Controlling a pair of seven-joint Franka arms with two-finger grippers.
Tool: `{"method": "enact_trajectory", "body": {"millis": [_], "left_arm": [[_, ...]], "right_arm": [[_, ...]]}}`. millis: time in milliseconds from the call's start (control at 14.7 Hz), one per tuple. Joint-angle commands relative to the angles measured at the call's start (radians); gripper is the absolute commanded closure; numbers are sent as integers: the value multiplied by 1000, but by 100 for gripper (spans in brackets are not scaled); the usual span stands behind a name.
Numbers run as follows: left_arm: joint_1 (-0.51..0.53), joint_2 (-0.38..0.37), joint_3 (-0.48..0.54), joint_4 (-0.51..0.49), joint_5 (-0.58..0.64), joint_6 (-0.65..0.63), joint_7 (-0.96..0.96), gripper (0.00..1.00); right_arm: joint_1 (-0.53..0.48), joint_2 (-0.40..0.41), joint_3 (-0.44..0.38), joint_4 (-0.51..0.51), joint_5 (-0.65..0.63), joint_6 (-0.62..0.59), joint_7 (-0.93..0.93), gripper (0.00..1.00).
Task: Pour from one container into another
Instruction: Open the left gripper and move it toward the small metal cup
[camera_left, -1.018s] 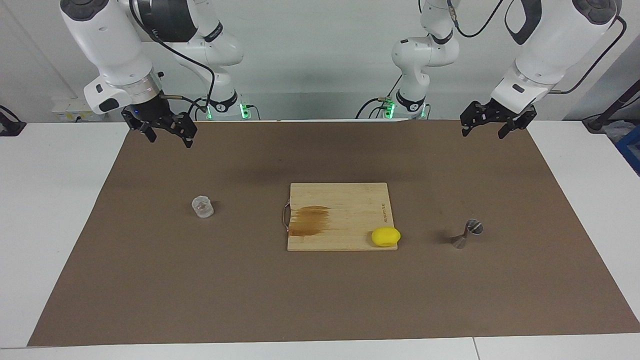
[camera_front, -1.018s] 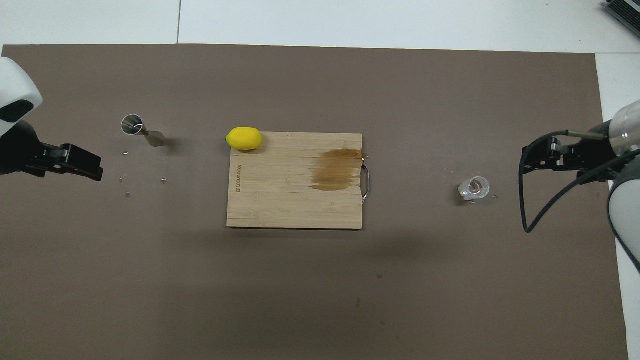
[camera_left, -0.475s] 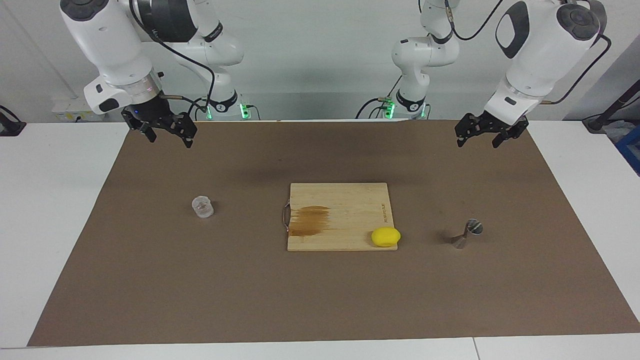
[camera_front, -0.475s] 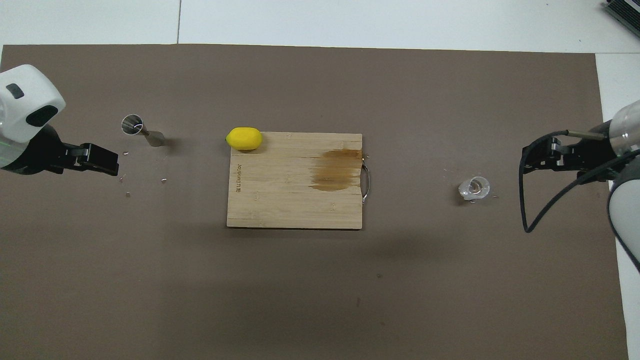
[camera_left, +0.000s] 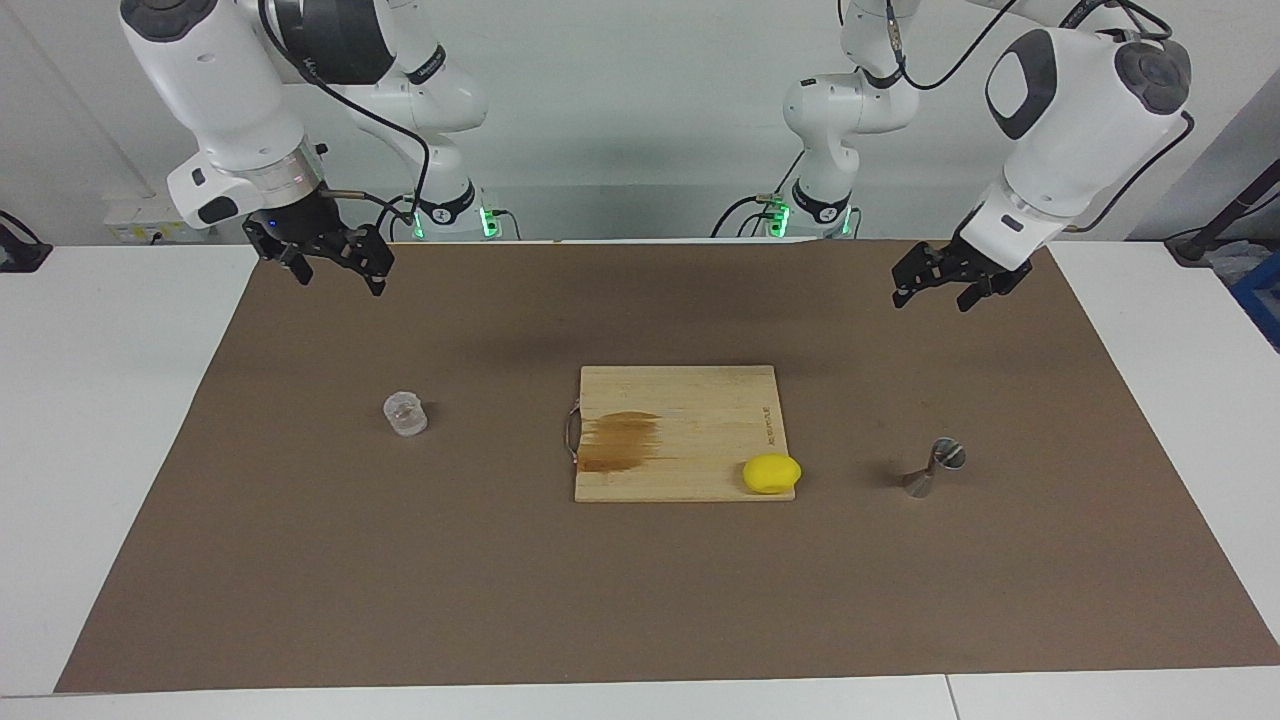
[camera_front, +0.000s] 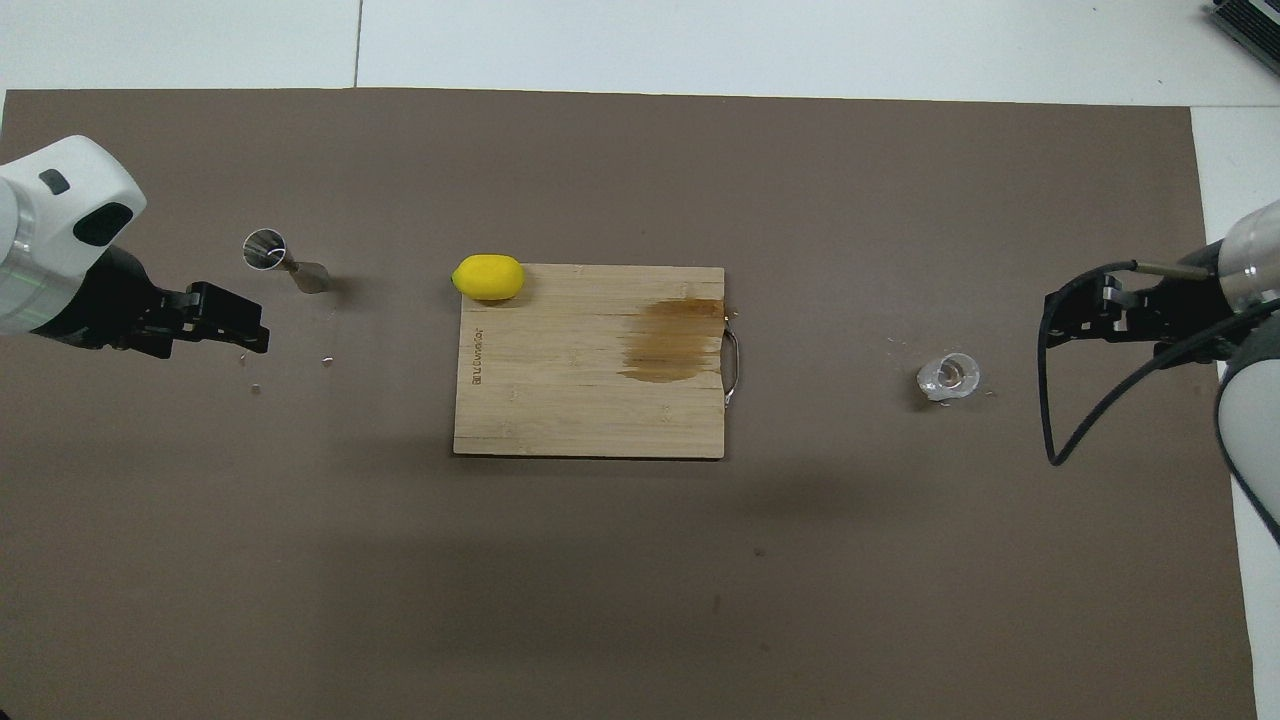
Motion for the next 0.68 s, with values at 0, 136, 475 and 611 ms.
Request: {"method": "enact_trajectory", "body": {"millis": [0,136,475,611], "left_arm": [[12,94,37,48,-65,-40,-17,0],[12,120,72,36,-103,-29,-22,0],[13,160,228,-1,-356,-5,-324,0],[24,163,264,-32,-438,20,-451,0]], "right_arm": [[-10,-13,-1,-8,23,3,-39,0],[-10,-13,-1,-8,23,3,-39,0],[-12,-13,-1,-8,23,0,-38,0],[-12,-13,-1,-8,23,-4,-38,0]]}}
